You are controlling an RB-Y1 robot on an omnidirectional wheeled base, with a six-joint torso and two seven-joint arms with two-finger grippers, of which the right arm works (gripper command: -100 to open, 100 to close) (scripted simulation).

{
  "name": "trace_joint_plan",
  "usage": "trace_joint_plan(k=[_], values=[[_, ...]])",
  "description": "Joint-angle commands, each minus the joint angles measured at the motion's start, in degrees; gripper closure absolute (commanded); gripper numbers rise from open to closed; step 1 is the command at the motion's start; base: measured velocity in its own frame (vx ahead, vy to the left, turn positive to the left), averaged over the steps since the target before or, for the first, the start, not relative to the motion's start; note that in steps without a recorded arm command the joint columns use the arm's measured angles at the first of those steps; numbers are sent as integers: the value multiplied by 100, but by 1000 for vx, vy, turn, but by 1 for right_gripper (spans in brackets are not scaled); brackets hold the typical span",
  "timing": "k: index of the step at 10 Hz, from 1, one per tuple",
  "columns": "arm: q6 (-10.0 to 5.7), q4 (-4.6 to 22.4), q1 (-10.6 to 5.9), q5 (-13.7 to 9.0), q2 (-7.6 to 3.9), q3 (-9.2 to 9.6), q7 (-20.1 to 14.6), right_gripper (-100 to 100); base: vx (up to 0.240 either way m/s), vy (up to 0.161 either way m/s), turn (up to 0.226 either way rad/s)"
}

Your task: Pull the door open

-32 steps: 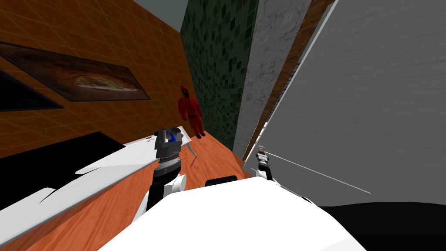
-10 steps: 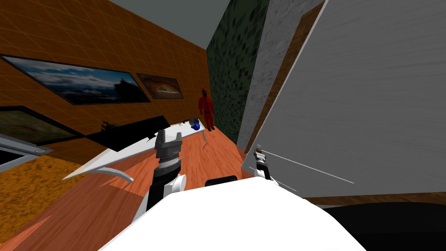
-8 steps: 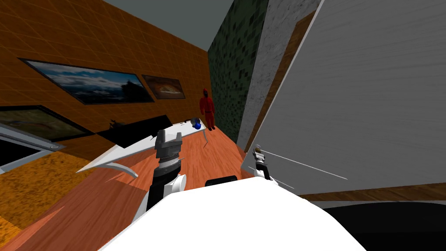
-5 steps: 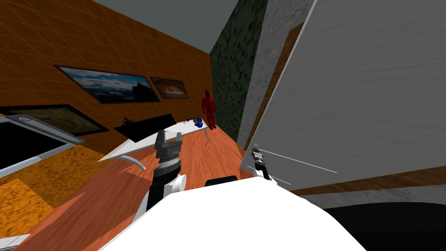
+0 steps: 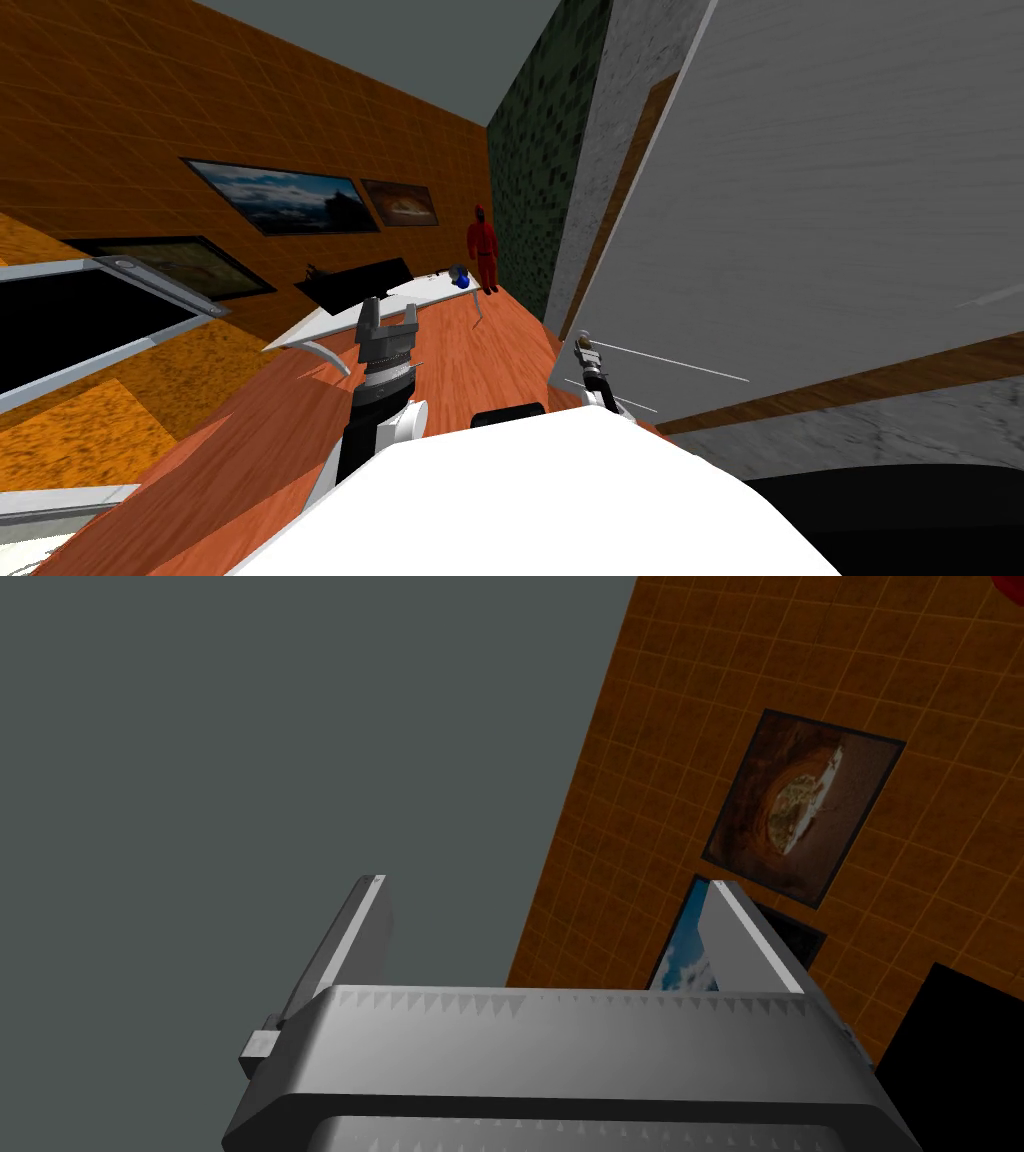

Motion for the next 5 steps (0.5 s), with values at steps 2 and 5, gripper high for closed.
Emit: trace_joint_plan(k=[2, 5], values=[[-23, -56, 56, 113, -41, 185, -127, 100, -212, -30, 67], [-41, -137, 102, 238, -95, 390, -269, 100, -225, -18, 64]])
